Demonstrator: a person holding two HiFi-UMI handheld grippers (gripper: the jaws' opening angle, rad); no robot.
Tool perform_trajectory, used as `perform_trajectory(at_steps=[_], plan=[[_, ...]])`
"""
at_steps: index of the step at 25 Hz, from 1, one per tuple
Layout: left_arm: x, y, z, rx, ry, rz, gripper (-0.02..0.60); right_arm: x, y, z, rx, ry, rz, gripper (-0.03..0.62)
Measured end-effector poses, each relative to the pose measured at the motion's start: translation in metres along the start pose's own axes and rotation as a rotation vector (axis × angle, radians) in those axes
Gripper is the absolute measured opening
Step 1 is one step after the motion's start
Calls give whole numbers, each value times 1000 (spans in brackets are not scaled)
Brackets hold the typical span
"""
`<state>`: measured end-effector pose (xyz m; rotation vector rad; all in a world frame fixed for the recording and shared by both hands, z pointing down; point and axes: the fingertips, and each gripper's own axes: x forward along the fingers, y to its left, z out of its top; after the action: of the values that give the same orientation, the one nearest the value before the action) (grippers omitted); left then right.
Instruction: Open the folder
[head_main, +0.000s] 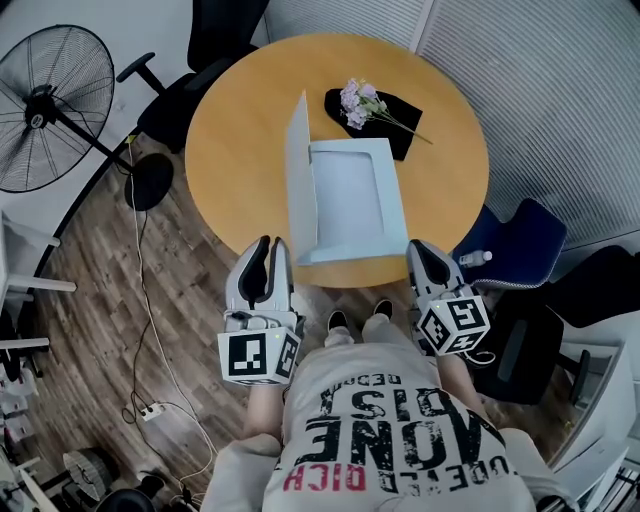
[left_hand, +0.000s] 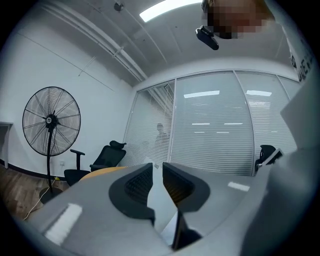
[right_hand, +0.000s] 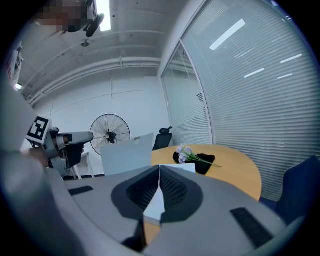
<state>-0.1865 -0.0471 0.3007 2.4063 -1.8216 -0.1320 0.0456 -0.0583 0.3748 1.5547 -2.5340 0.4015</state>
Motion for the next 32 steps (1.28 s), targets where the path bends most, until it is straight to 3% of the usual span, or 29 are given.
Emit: perform_trajectory(at_steps=[10, 16, 32], plan=[[5, -28, 19, 48, -27, -67, 67, -14, 2, 20, 4, -54, 7, 12], [10, -47, 27, 83, -34, -99, 32, -20, 1, 37, 10, -91, 28, 12], [15, -109, 42, 126, -26, -131, 11, -49, -9, 77, 12, -153, 93, 12]])
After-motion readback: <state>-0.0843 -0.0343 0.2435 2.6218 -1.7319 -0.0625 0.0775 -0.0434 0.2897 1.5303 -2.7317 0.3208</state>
